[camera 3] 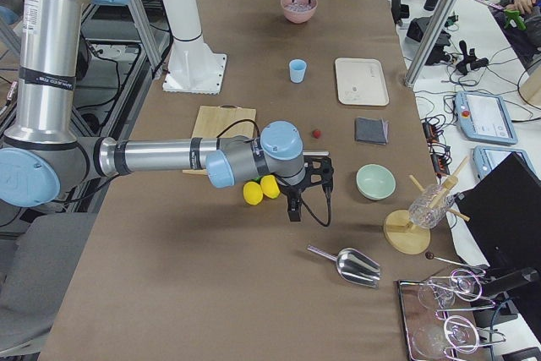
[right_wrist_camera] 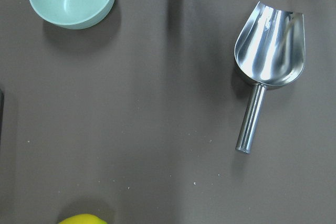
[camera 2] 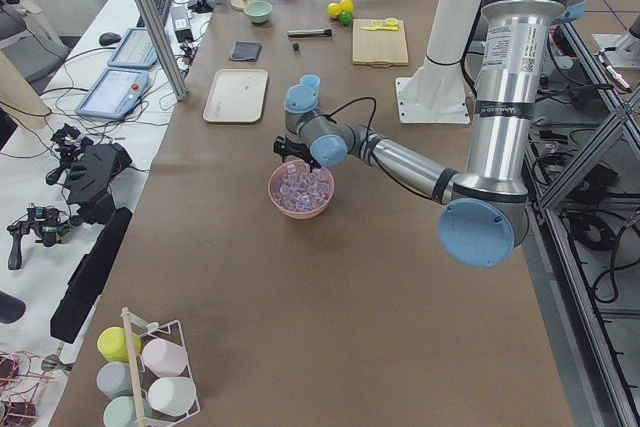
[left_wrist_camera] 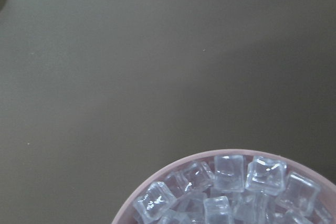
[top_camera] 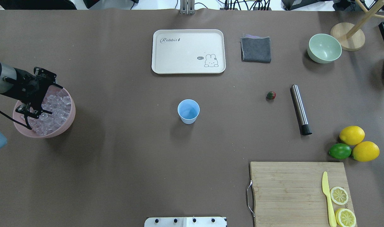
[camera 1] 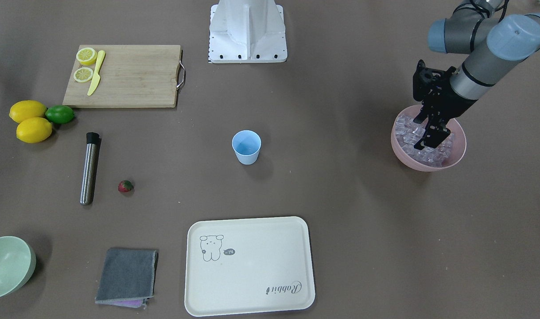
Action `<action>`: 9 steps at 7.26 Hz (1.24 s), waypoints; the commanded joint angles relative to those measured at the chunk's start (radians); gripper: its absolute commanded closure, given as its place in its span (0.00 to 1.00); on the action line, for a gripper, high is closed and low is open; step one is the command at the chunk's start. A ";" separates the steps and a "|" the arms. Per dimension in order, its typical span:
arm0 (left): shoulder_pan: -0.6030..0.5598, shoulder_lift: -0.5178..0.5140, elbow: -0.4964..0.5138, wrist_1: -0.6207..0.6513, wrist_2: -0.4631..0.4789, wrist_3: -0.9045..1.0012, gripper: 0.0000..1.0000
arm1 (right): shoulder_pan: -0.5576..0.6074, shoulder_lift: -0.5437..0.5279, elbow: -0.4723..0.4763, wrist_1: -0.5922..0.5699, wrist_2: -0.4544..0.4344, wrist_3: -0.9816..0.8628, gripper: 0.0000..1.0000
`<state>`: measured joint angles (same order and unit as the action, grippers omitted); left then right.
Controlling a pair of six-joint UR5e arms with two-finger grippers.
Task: Mash ice and strawberries in cup
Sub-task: 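Close the left gripper on an ice cube in the pink bowl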
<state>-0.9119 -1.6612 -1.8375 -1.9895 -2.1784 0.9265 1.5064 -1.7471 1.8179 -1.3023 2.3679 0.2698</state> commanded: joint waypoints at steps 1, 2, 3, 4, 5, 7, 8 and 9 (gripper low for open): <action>0.030 -0.005 0.000 0.014 0.002 0.002 0.05 | 0.000 0.000 -0.002 0.000 0.001 0.011 0.00; 0.036 -0.003 0.000 0.014 0.002 0.002 0.05 | 0.000 0.000 -0.005 0.000 0.001 0.009 0.00; 0.047 0.000 0.000 0.015 0.000 0.002 0.04 | 0.000 0.000 -0.008 0.000 0.001 0.009 0.00; 0.047 0.004 0.000 0.015 0.000 0.002 0.04 | 0.000 0.000 -0.009 0.000 -0.001 0.009 0.00; 0.048 0.006 0.000 0.020 0.000 0.002 0.04 | 0.000 0.000 -0.009 -0.002 -0.001 0.009 0.00; 0.050 0.001 -0.006 0.041 0.000 -0.008 0.04 | 0.000 -0.002 -0.011 -0.002 -0.001 0.009 0.00; 0.060 0.001 -0.006 0.041 0.000 -0.012 0.04 | 0.000 -0.003 -0.011 -0.002 -0.001 0.009 0.00; 0.062 0.000 -0.008 0.041 0.000 -0.012 0.04 | 0.000 -0.003 -0.009 -0.002 0.001 0.009 0.00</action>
<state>-0.8546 -1.6598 -1.8439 -1.9492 -2.1783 0.9166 1.5064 -1.7497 1.8075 -1.3039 2.3674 0.2792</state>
